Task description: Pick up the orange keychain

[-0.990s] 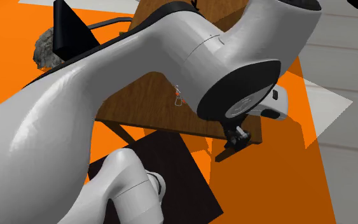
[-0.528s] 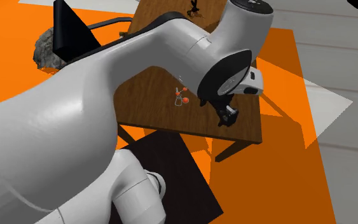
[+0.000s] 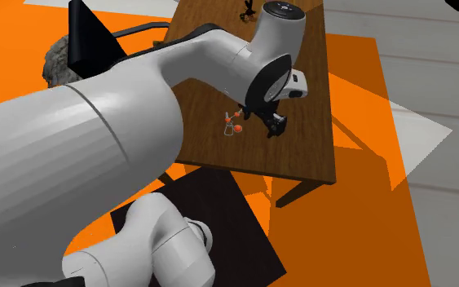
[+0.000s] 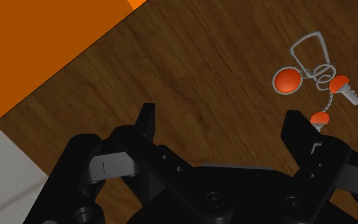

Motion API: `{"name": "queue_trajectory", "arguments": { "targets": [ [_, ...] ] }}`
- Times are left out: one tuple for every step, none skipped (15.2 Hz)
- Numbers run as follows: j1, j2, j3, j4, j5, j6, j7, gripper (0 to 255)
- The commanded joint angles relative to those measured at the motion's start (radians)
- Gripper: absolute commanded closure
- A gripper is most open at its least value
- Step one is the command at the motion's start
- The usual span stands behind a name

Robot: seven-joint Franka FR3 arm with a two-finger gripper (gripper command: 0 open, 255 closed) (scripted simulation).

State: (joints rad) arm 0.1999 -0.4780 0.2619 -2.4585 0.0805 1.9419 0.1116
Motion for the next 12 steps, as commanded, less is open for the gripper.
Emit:
{"name": "queue_trajectory", "arguments": {
  "targets": [
    [0.018,0.043,0.019,0.008,0.007,0.045,-0.012,0],
    [0.027,0.068,0.031,0.013,0.010,0.069,-0.014,0],
    [0.037,0.094,0.044,0.019,0.012,0.092,-0.015,0],
    [0.046,0.119,0.057,0.025,0.014,0.116,-0.016,0],
    [0.055,0.145,0.070,0.032,0.014,0.138,-0.016,0],
    [0.063,0.172,0.083,0.040,0.014,0.161,-0.017,0],
    [0.071,0.198,0.096,0.048,0.012,0.182,-0.016,0],
    [0.080,0.225,0.109,0.057,0.010,0.204,-0.016,0],
    [0.088,0.252,0.121,0.067,0.006,0.224,-0.015,0],
    [0.095,0.279,0.134,0.078,0.001,0.245,-0.013,0],
    [0.103,0.307,0.147,0.088,-0.005,0.264,-0.011,0],
    [0.103,0.315,0.148,0.081,-0.008,0.279,-0.009,0]
  ]
}}
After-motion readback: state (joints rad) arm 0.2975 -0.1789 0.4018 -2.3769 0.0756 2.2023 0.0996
